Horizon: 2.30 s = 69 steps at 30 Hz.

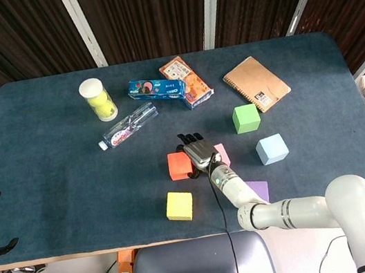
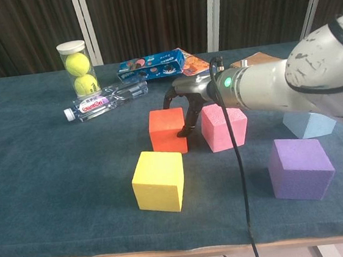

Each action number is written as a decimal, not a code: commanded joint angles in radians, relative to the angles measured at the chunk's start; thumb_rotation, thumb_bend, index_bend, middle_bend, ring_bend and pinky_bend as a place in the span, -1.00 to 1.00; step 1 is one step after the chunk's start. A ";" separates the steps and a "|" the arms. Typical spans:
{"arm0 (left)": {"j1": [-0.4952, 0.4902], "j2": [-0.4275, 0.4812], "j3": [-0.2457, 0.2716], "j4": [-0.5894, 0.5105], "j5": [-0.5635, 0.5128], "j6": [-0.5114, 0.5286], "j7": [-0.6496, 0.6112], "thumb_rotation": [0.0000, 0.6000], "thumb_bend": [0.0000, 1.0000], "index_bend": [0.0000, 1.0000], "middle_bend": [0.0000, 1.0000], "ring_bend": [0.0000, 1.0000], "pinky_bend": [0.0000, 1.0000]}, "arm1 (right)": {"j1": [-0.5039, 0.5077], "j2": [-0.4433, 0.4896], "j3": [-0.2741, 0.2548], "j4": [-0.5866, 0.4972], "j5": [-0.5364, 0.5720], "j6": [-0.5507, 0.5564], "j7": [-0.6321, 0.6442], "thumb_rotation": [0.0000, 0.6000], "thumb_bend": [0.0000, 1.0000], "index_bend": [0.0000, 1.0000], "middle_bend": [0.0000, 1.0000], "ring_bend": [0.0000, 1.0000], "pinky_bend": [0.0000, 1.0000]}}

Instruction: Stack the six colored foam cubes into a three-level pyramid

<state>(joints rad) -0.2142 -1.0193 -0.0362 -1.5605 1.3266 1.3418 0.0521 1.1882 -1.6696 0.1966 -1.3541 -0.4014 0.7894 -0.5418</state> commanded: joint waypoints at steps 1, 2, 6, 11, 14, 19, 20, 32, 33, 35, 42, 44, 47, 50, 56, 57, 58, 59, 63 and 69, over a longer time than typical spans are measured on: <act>0.002 0.001 -0.002 0.003 -0.001 -0.004 -0.003 0.93 -0.82 -0.85 -1.00 -1.00 -0.78 | 0.005 0.003 0.000 -0.004 0.012 -0.007 -0.007 1.00 -0.62 -0.41 -1.00 -1.00 -1.00; 0.003 0.001 -0.003 0.004 -0.002 -0.007 -0.005 0.93 -0.82 -0.85 -1.00 -1.00 -0.78 | 0.007 0.006 -0.002 -0.006 0.017 -0.009 -0.011 1.00 -0.62 -0.44 -1.00 -1.00 -1.00; 0.003 0.001 -0.006 0.006 0.000 -0.014 -0.008 0.92 -0.82 -0.85 -1.00 -1.00 -0.78 | 0.011 0.012 -0.007 -0.013 0.033 -0.007 -0.020 1.00 -0.62 -0.71 -1.00 -1.00 -1.00; 0.004 0.002 -0.011 0.003 0.002 -0.020 -0.009 0.93 -0.82 -0.85 -1.00 -1.00 -0.78 | 0.010 0.027 -0.006 -0.033 0.037 -0.003 -0.019 1.00 -0.62 -0.91 -1.00 -1.00 -1.00; 0.005 0.003 -0.013 0.002 0.003 -0.022 -0.008 0.93 -0.82 -0.85 -1.00 -1.00 -0.78 | 0.004 0.048 -0.006 -0.063 0.023 0.004 -0.013 1.00 -0.62 -0.95 -1.00 -1.00 -1.00; 0.008 0.008 -0.017 0.003 0.003 -0.025 -0.015 0.93 -0.82 -0.85 -1.00 -1.00 -0.78 | -0.030 0.135 -0.011 -0.170 -0.028 0.037 0.006 1.00 -0.62 -0.98 -1.00 -1.00 -1.00; 0.009 0.009 -0.018 0.004 0.003 -0.024 -0.016 0.93 -0.82 -0.85 -1.00 -1.00 -0.78 | -0.041 0.158 -0.013 -0.194 -0.040 0.042 0.014 1.00 -0.62 -0.98 -1.00 -1.00 -1.00; 0.029 0.004 0.003 0.035 0.055 -0.011 -0.044 0.95 -0.81 -0.85 -1.00 -1.00 -0.78 | -0.164 0.387 -0.098 -0.292 -0.180 -0.054 0.132 1.00 -0.62 -0.90 -1.00 -1.00 -1.00; 0.029 0.003 0.004 0.035 0.056 -0.013 -0.041 0.95 -0.81 -0.85 -1.00 -1.00 -0.78 | -0.167 0.385 -0.099 -0.284 -0.186 -0.073 0.146 1.00 -0.62 -0.89 -1.00 -1.00 -1.00; 0.028 0.001 0.004 0.036 0.055 -0.019 -0.036 0.95 -0.81 -0.85 -1.00 -1.00 -0.78 | -0.174 0.381 -0.099 -0.264 -0.205 -0.115 0.181 1.00 -0.62 -0.89 -1.00 -1.00 -1.00; 0.030 0.003 0.000 0.033 0.046 -0.027 -0.033 0.95 -0.81 -0.85 -1.00 -1.00 -0.78 | -0.168 0.337 -0.112 -0.180 -0.240 -0.143 0.208 1.00 -0.62 -0.88 -1.00 -1.00 -1.00; 0.030 0.004 -0.001 0.033 0.047 -0.028 -0.033 0.95 -0.81 -0.85 -1.00 -1.00 -0.78 | -0.160 0.325 -0.118 -0.162 -0.232 -0.144 0.203 1.00 -0.62 -0.87 -1.00 -1.00 -1.00; 0.028 0.003 -0.002 0.032 0.048 -0.032 -0.034 0.95 -0.81 -0.85 -1.00 -1.00 -0.78 | -0.143 0.301 -0.124 -0.132 -0.203 -0.159 0.202 1.00 -0.62 -0.83 -1.00 -1.00 -1.00; 0.027 0.003 -0.003 0.032 0.049 -0.036 -0.033 0.95 -0.81 -0.85 -1.00 -1.00 -0.78 | -0.131 0.282 -0.125 -0.111 -0.190 -0.171 0.206 1.00 -0.62 -0.77 -1.00 -1.00 -1.00; 0.026 0.008 -0.004 0.027 0.043 -0.043 -0.025 0.95 -0.80 -0.85 -1.00 -1.00 -0.78 | -0.095 0.253 -0.129 -0.070 -0.156 -0.211 0.213 1.00 -0.62 -0.65 -1.00 -1.00 -1.00; 0.027 0.009 -0.004 0.026 0.044 -0.043 -0.025 0.96 -0.81 -0.85 -1.00 -1.00 -0.78 | -0.090 0.247 -0.131 -0.064 -0.153 -0.208 0.213 1.00 -0.62 -0.63 -1.00 -1.00 -1.00; 0.027 0.010 -0.003 0.026 0.045 -0.043 -0.025 0.96 -0.80 -0.85 -1.00 -1.00 -0.78 | -0.088 0.244 -0.132 -0.061 -0.150 -0.205 0.214 1.00 -0.62 -0.59 -1.00 -1.00 -1.00; 0.028 0.010 -0.003 0.025 0.046 -0.042 -0.025 0.96 -0.80 -0.85 -1.00 -1.00 -0.78 | -0.087 0.242 -0.133 -0.058 -0.147 -0.202 0.215 1.00 -0.62 -0.54 -1.00 -1.00 -1.00; 0.029 0.011 -0.004 0.026 0.047 -0.043 -0.029 0.95 -0.80 -0.85 -1.00 -1.00 -0.78 | -0.084 0.233 -0.143 -0.046 -0.133 -0.179 0.214 1.00 -0.62 -0.36 -1.00 -1.00 -1.00; 0.029 0.011 -0.002 0.033 0.050 -0.049 -0.039 0.95 -0.80 -0.85 -1.00 -1.00 -0.78 | -0.091 0.213 -0.134 -0.031 -0.109 -0.132 0.223 1.00 -0.62 -0.13 -1.00 -1.00 -1.00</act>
<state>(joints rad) -0.1854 -1.0085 -0.0388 -1.5280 1.3759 1.2927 0.0135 1.0988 -1.4509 0.0581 -1.3890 -0.5152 0.6491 -0.3213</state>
